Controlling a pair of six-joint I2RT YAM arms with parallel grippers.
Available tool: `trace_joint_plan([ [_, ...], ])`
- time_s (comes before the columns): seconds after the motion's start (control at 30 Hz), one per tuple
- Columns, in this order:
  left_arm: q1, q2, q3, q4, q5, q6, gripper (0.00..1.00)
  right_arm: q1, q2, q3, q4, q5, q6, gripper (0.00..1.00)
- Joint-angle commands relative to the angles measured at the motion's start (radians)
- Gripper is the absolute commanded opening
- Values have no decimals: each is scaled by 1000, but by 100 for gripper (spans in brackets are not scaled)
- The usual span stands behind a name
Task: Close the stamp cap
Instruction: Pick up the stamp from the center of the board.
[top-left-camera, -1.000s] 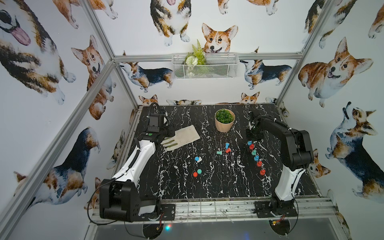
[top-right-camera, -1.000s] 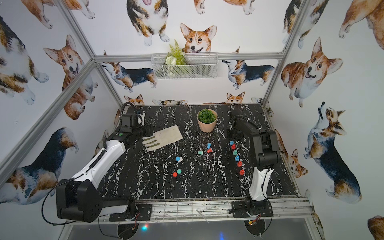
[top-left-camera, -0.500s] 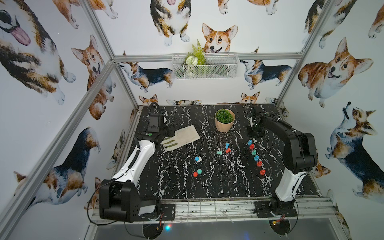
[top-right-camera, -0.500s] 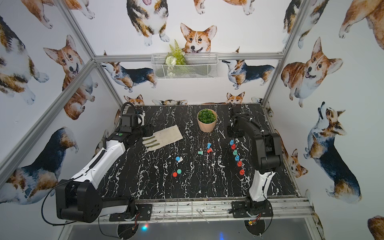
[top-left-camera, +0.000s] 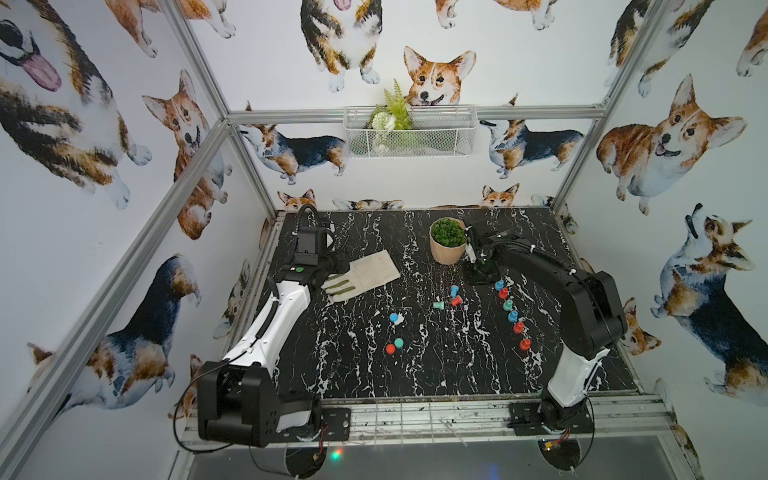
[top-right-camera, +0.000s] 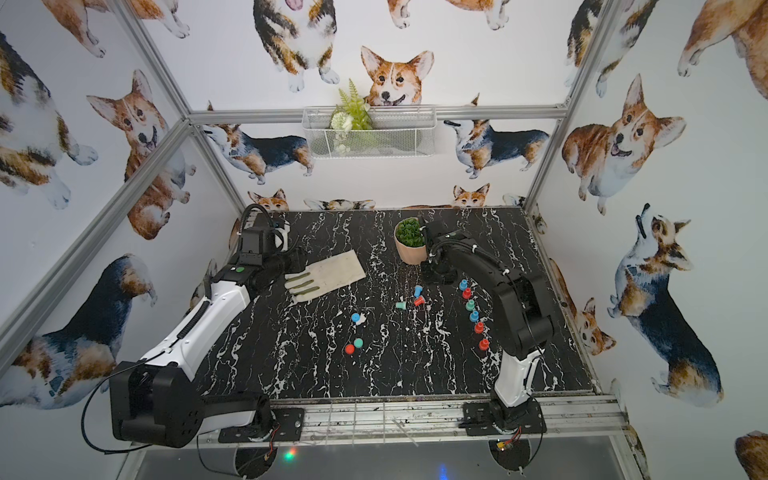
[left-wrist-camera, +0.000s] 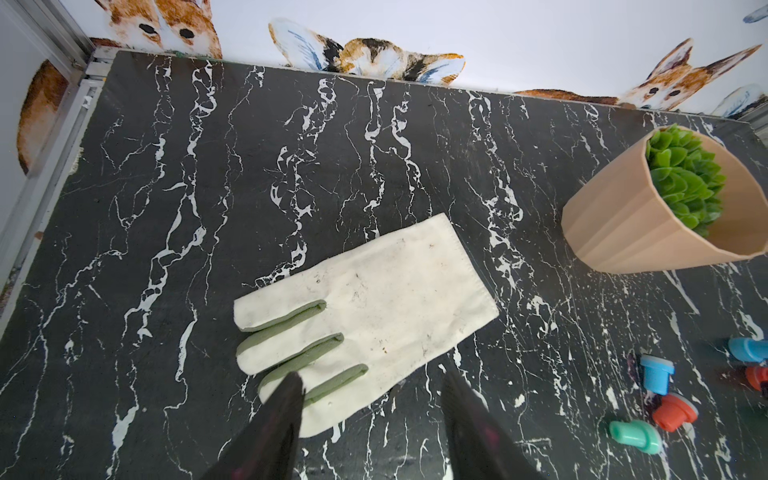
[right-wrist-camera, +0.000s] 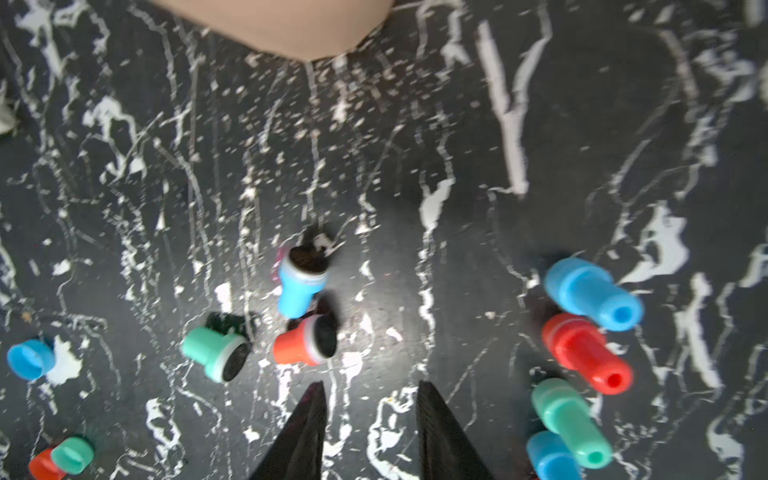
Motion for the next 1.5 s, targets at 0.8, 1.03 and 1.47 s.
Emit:
trace_joint_plan([
  [0.8, 0, -13, 3, 7, 5, 5, 57, 138, 79, -74, 67, 156, 404, 52],
  [1.03, -1, -12, 3, 8, 3, 6, 57, 138, 114, -67, 86, 143, 394, 52],
  [1.47, 0, -3, 4, 5, 4, 7, 57, 141, 110, -116, 108, 126, 384, 39],
])
